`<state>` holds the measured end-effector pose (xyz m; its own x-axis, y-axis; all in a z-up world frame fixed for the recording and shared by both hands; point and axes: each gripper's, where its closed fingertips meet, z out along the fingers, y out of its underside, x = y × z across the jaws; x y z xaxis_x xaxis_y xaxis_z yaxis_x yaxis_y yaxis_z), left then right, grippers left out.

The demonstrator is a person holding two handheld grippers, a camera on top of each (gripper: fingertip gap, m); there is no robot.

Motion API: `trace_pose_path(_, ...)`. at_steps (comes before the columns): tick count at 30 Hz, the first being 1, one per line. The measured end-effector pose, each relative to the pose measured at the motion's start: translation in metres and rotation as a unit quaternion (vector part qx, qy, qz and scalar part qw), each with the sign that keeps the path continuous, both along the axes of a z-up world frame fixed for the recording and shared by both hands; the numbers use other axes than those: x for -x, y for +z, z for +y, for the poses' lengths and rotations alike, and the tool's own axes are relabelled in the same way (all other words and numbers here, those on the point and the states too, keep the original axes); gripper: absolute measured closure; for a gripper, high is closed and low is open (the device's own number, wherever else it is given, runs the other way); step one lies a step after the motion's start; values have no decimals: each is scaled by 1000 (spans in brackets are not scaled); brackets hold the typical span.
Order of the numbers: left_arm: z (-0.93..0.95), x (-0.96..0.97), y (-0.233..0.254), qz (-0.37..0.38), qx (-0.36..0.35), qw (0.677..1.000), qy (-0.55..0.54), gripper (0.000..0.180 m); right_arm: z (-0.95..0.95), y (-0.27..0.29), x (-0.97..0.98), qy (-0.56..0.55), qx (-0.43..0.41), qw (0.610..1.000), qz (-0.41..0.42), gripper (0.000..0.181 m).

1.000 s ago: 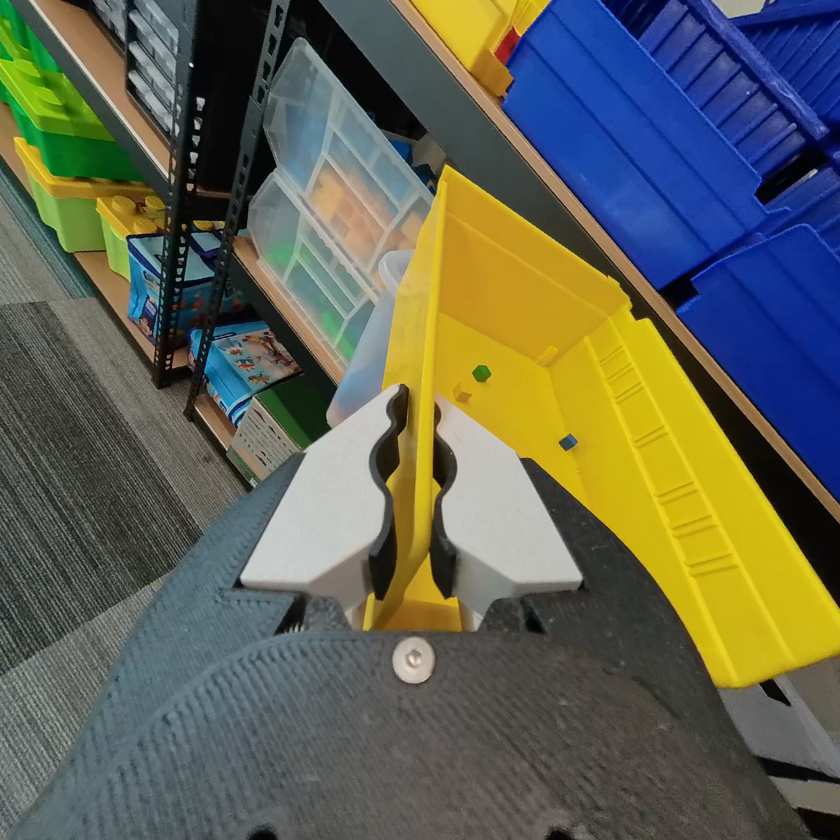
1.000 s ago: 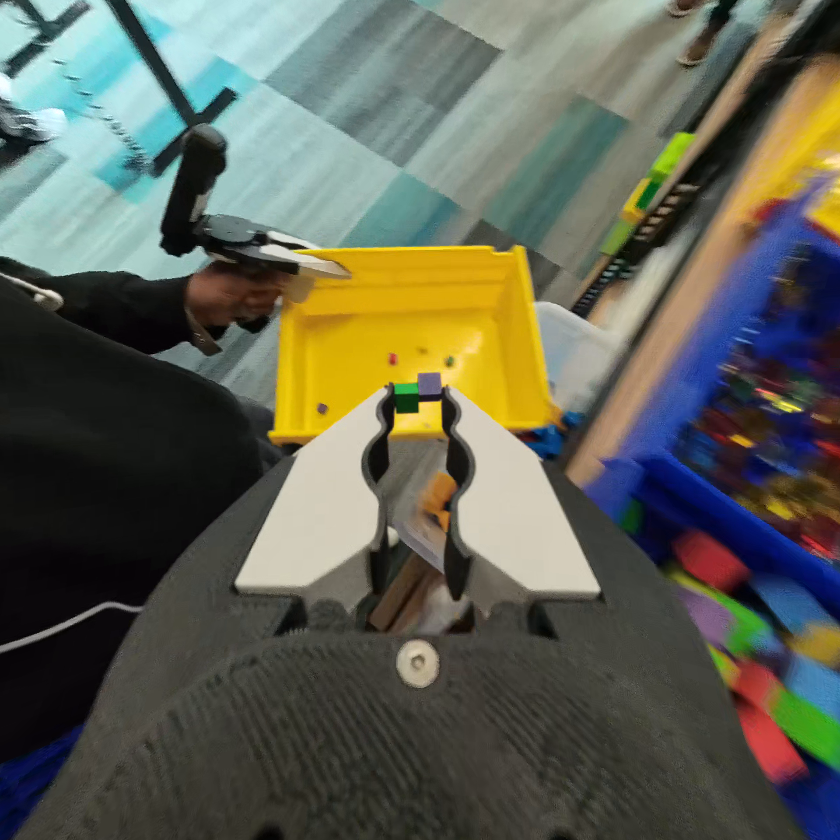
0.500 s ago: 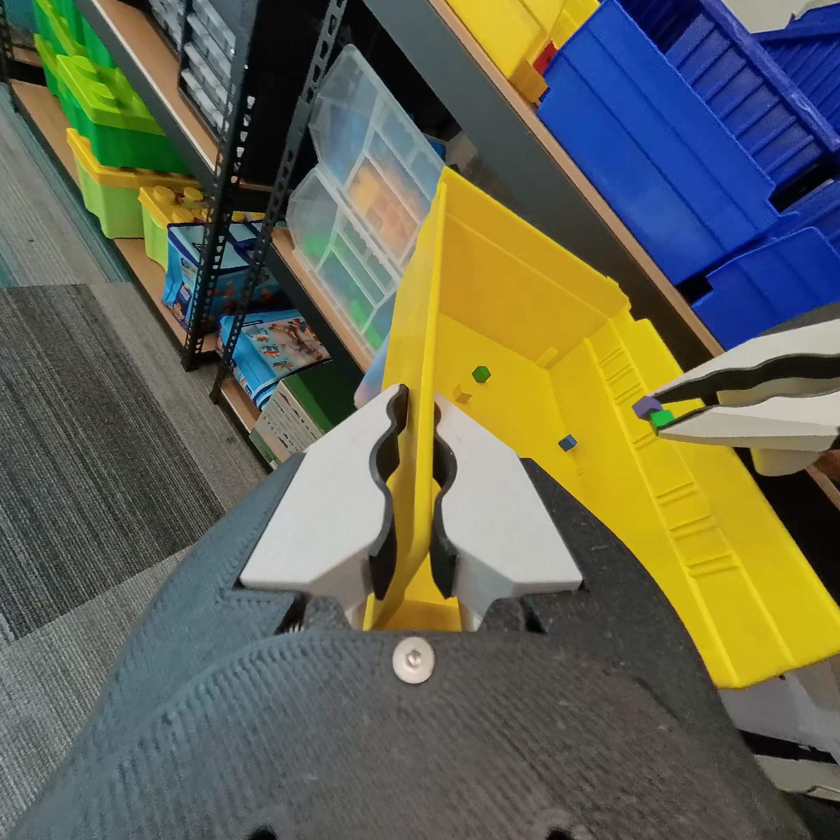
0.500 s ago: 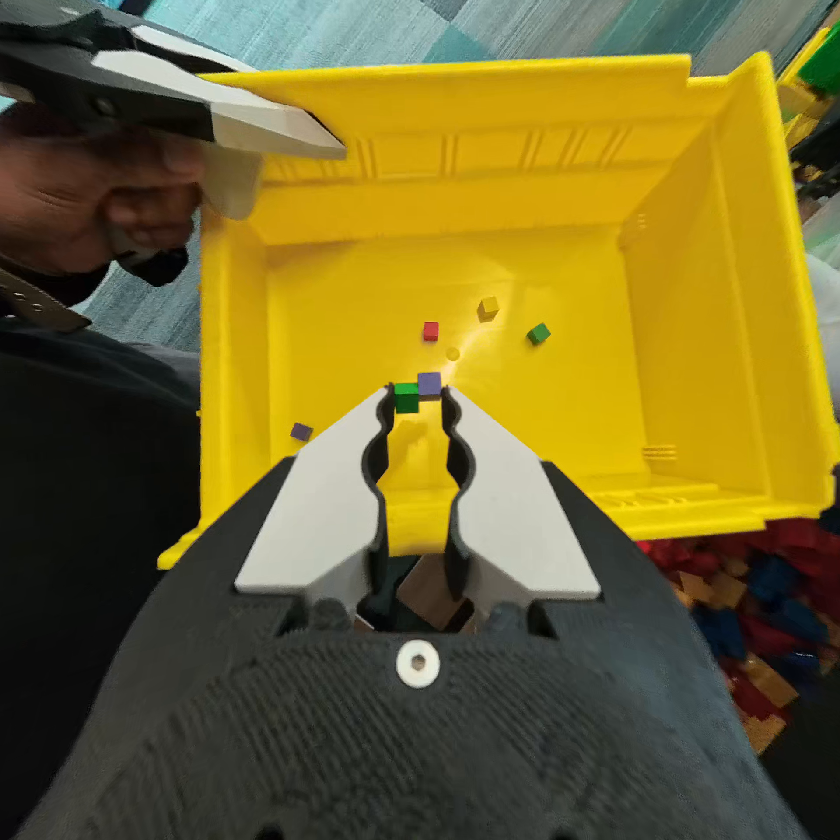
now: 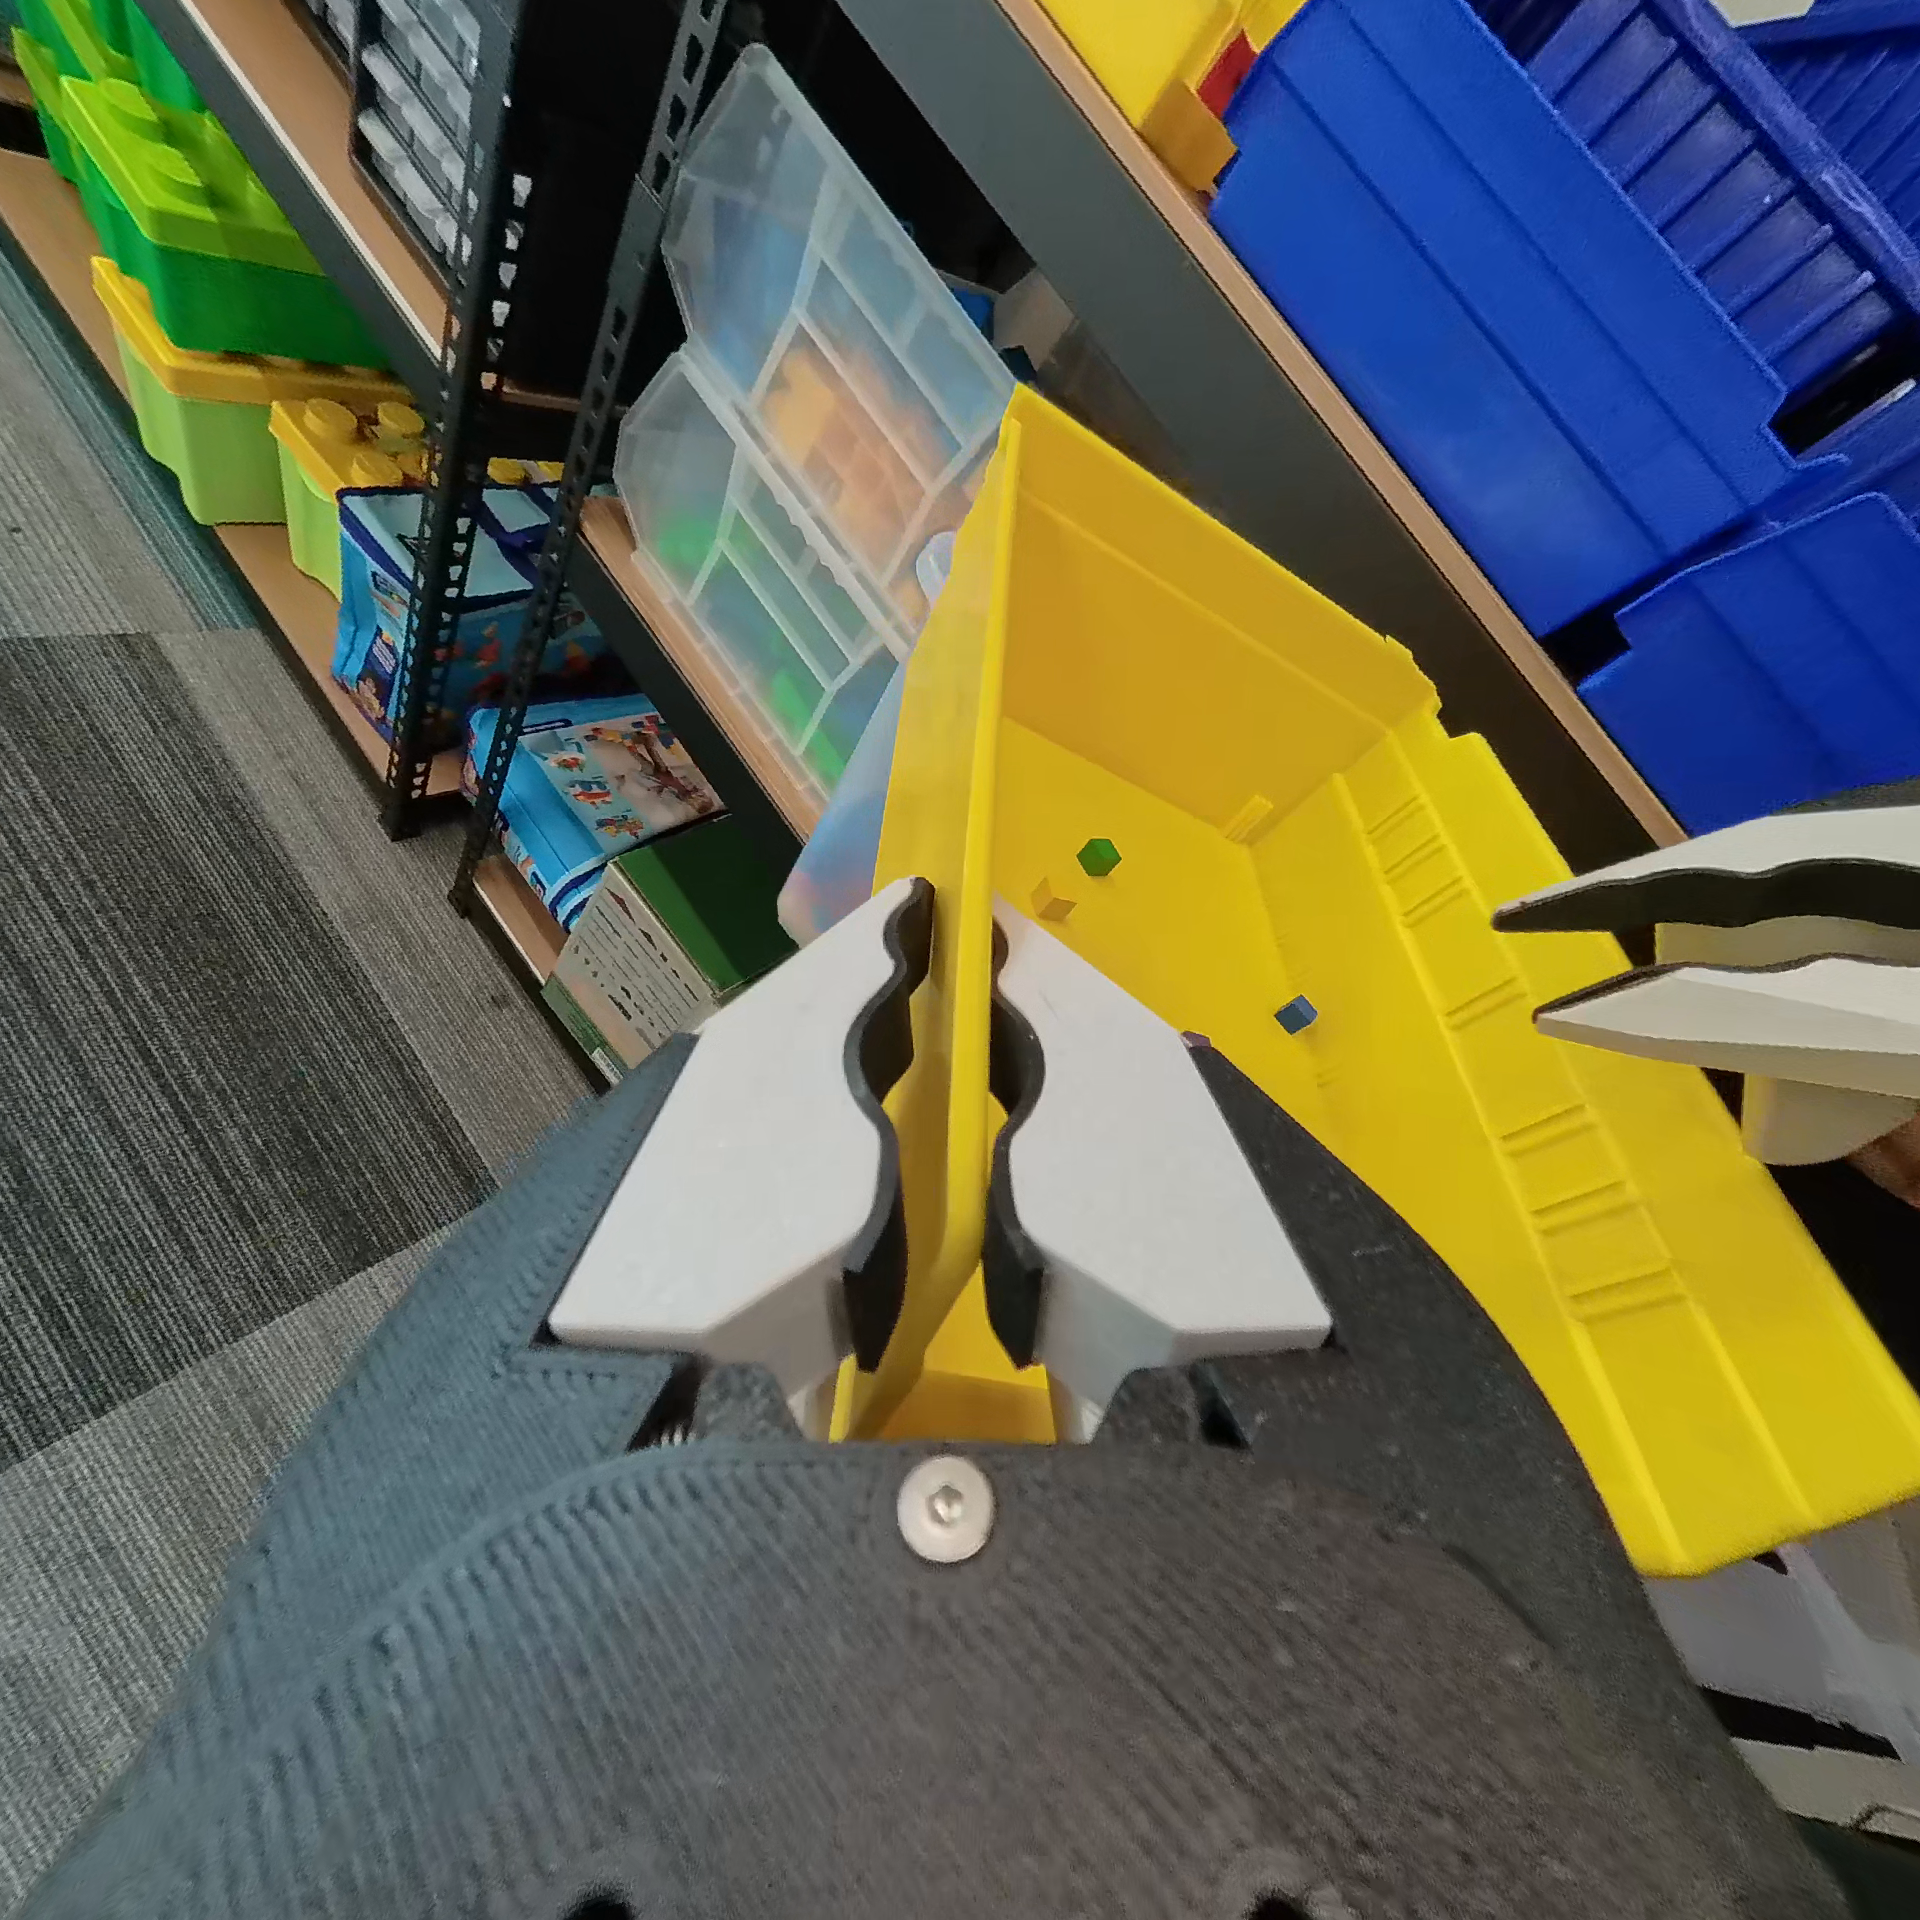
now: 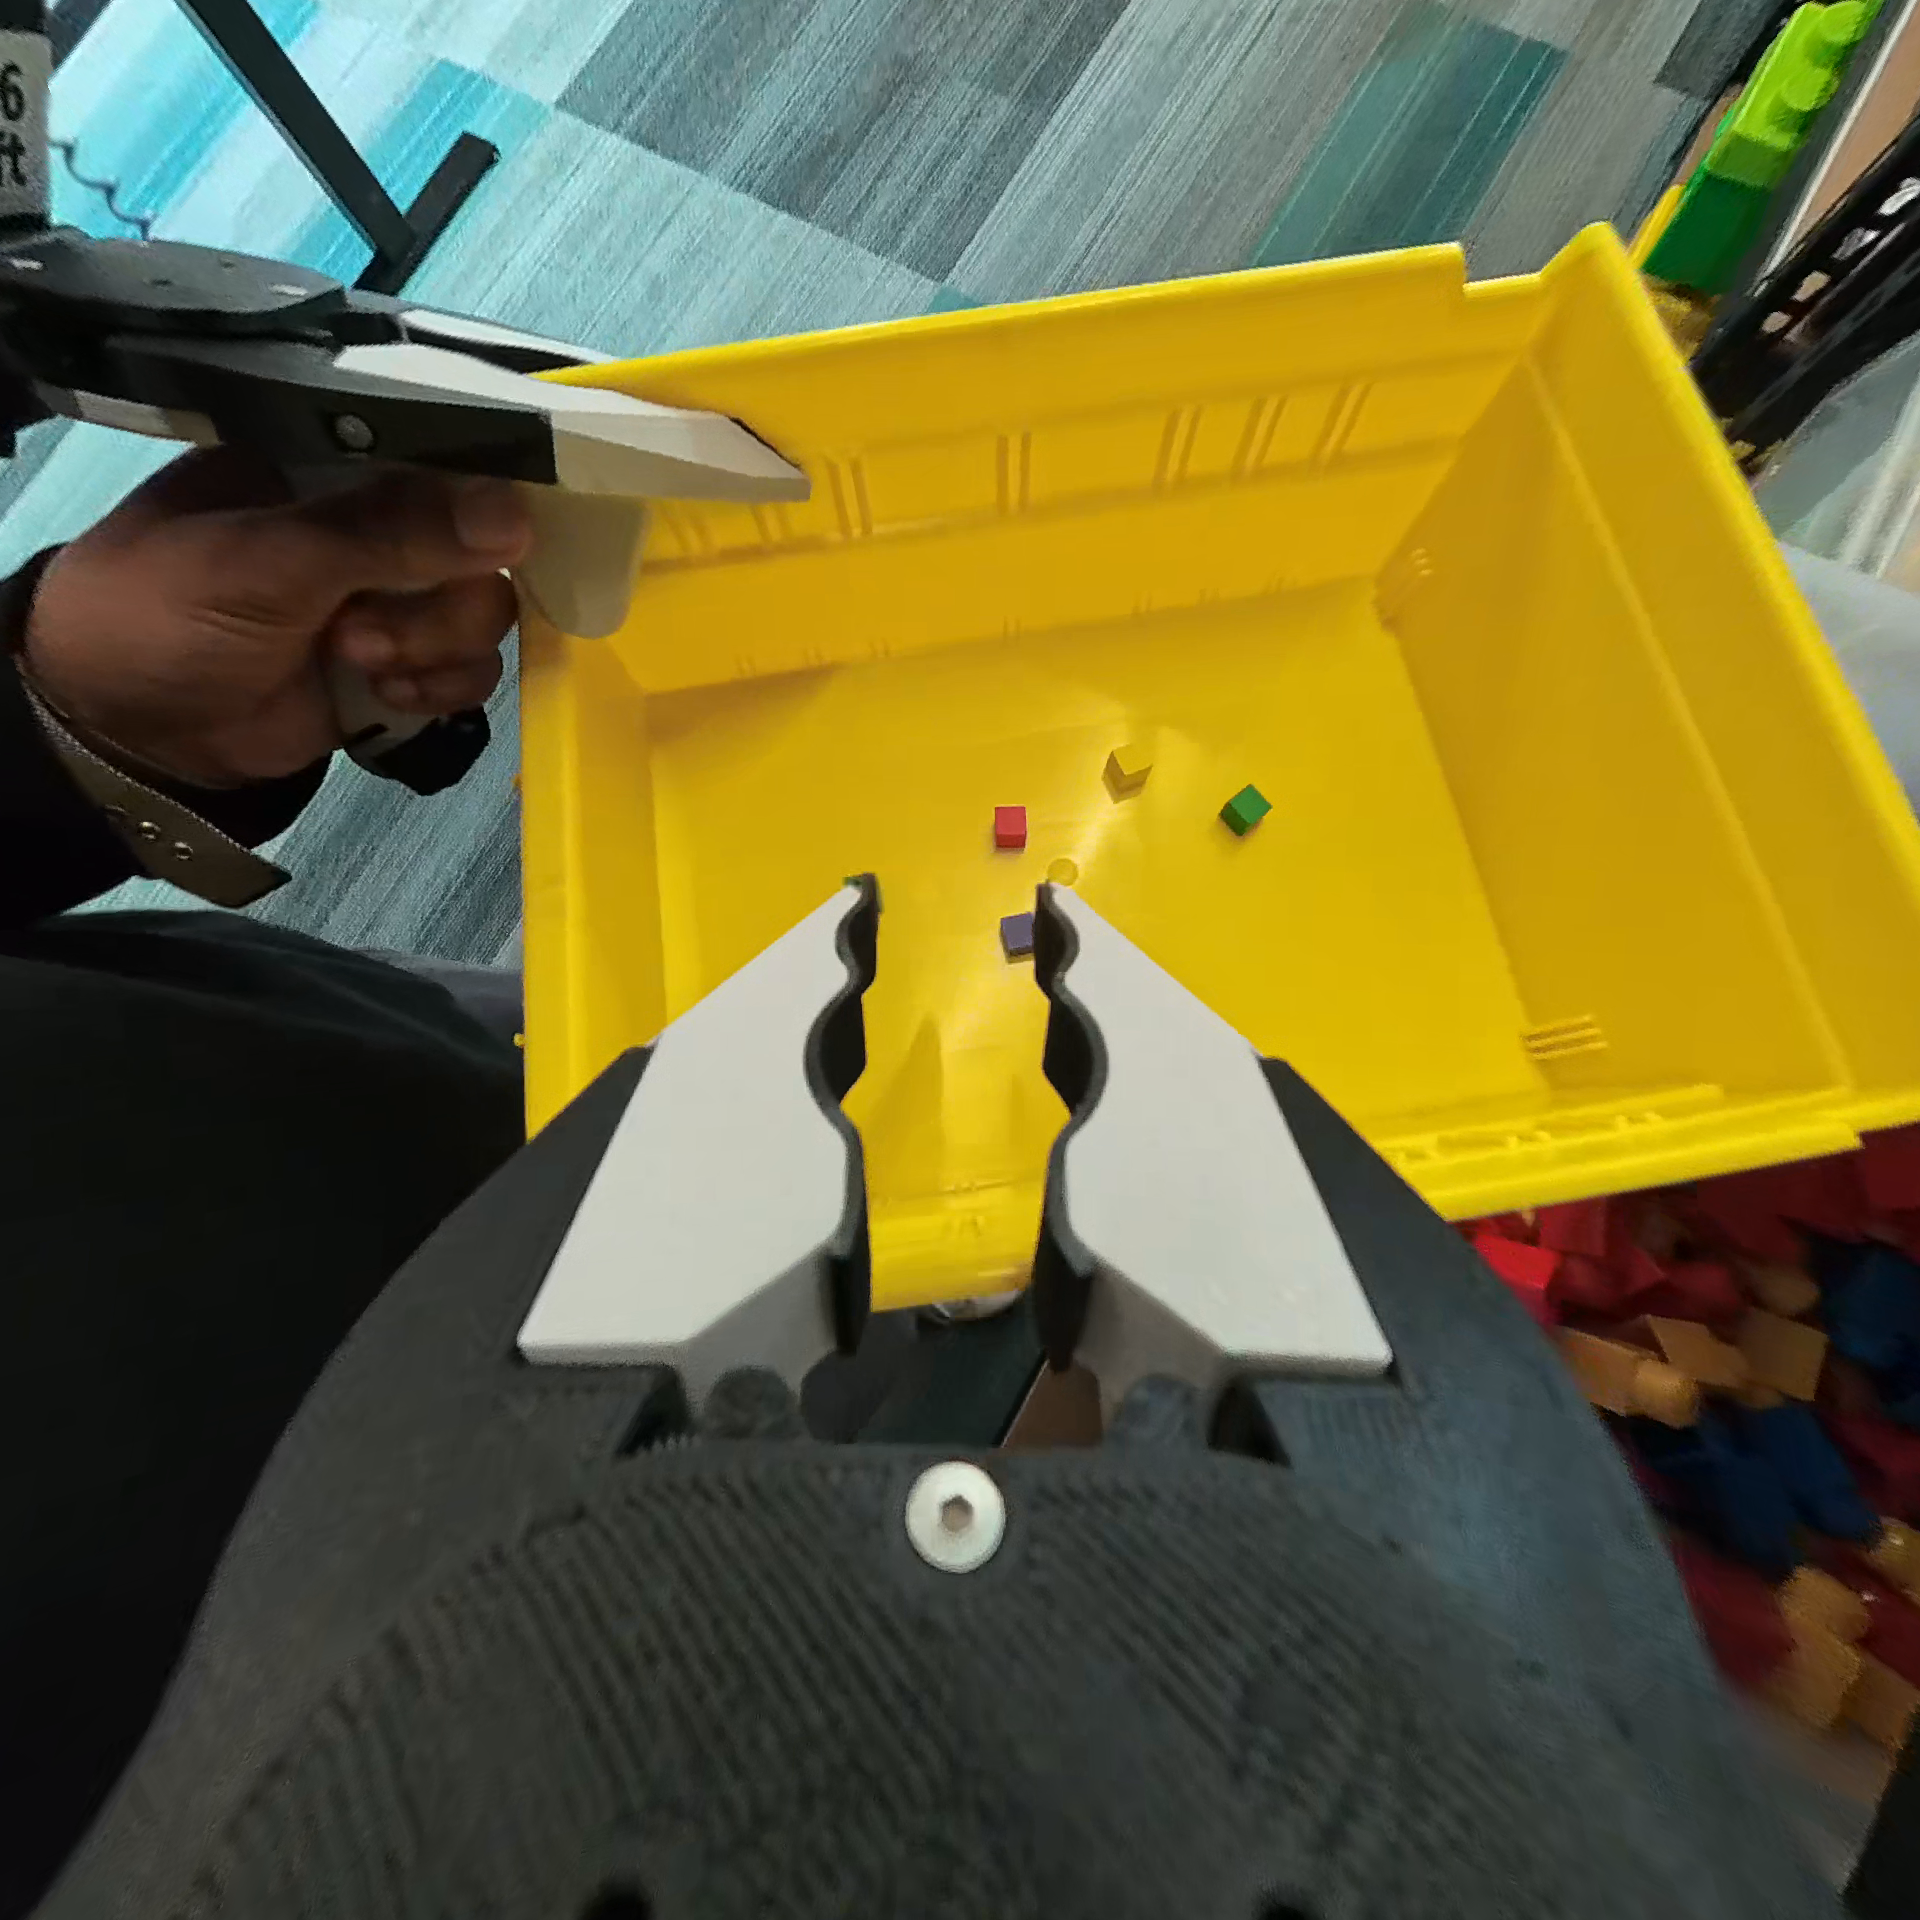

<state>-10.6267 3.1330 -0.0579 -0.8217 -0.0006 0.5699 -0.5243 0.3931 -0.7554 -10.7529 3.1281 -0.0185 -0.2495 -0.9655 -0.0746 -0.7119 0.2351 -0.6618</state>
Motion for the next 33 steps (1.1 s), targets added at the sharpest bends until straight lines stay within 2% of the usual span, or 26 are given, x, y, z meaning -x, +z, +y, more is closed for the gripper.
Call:
trace_pose_path(8, -6, -2, -1, 7, -2, 1000, 11, 180, -7, 17, 5, -39, 19, 997, -71, 144)
trace_pose_path(12, -4, -11, -3, 7, -5, 1000, 25, 180, -20, 41, 3, -95, 61, 981, -158, 104)
trace_pose_path(15, 0, -23, -4, 7, -6, 999, 37, 180, -29, 53, 6, -140, 78, 965, -206, 92)
trace_pose_path(18, 6, -38, -3, 5, -3, 999, 50, 180, -36, 48, 6, -183, 73, 956, -219, 80)
trace_pose_path(25, 25, -84, 4, -18, 8, 997, 76, 180, -11, 8, -44, -192, -22, 955, -226, 57)
trace_pose_path(29, 38, -111, 7, -58, 8, 995, 82, 180, 10, -13, -86, -193, -103, 945, -243, 56)
trace_pose_path(33, 51, -138, 13, -106, 12, 990, 94, 180, 16, -27, -112, -196, -131, 946, -224, 66)
